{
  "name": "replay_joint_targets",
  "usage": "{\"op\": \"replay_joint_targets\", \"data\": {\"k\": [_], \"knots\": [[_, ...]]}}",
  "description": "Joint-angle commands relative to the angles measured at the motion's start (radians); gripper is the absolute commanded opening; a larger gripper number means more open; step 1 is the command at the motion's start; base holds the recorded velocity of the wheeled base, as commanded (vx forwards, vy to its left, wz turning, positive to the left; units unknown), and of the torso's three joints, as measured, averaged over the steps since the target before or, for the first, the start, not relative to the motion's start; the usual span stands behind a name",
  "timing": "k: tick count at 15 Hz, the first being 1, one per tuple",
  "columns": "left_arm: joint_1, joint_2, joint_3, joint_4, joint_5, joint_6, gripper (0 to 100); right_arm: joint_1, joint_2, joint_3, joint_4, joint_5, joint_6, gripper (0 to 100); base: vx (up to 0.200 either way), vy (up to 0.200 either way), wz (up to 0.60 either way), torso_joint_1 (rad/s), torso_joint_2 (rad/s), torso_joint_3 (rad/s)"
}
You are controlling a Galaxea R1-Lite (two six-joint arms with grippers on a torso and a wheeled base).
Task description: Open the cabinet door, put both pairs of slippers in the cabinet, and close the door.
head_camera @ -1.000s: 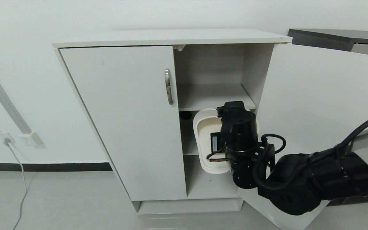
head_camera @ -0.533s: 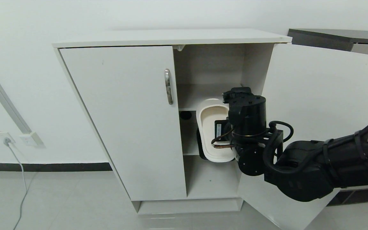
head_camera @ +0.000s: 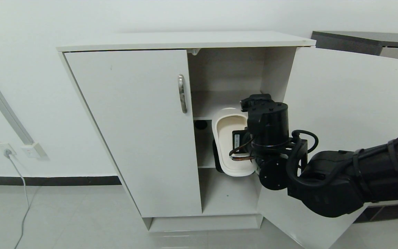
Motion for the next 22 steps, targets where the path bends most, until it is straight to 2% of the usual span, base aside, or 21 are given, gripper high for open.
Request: {"op": "replay_joint_targets", "data": {"k": [1, 9, 14, 22], "knots": [[0.000, 0.001, 0.000, 0.000, 0.000, 0.000, 0, 0.000, -0.006, -0.001, 0.001, 0.000, 0.000, 0, 0.200, 0.000, 0.00, -0.002, 0.00, 0.002], [0.000, 0.001, 0.000, 0.000, -0.001, 0.000, 0, 0.000, -0.020, 0.002, 0.002, 0.000, 0.000, 0, 0.200, 0.000, 0.00, 0.002, 0.00, 0.003], [0.000, 0.001, 0.000, 0.000, -0.001, 0.000, 0, -0.020, -0.011, -0.058, 0.090, 0.038, 0.000, 0, 0.000, 0.000, 0.00, 0.000, 0.00, 0.000], [0.000, 0.001, 0.000, 0.000, 0.000, 0.000, 0, -0.075, 0.089, -0.251, 0.203, 0.090, 0.004, 0, 0.000, 0.000, 0.00, 0.000, 0.00, 0.000]]}}
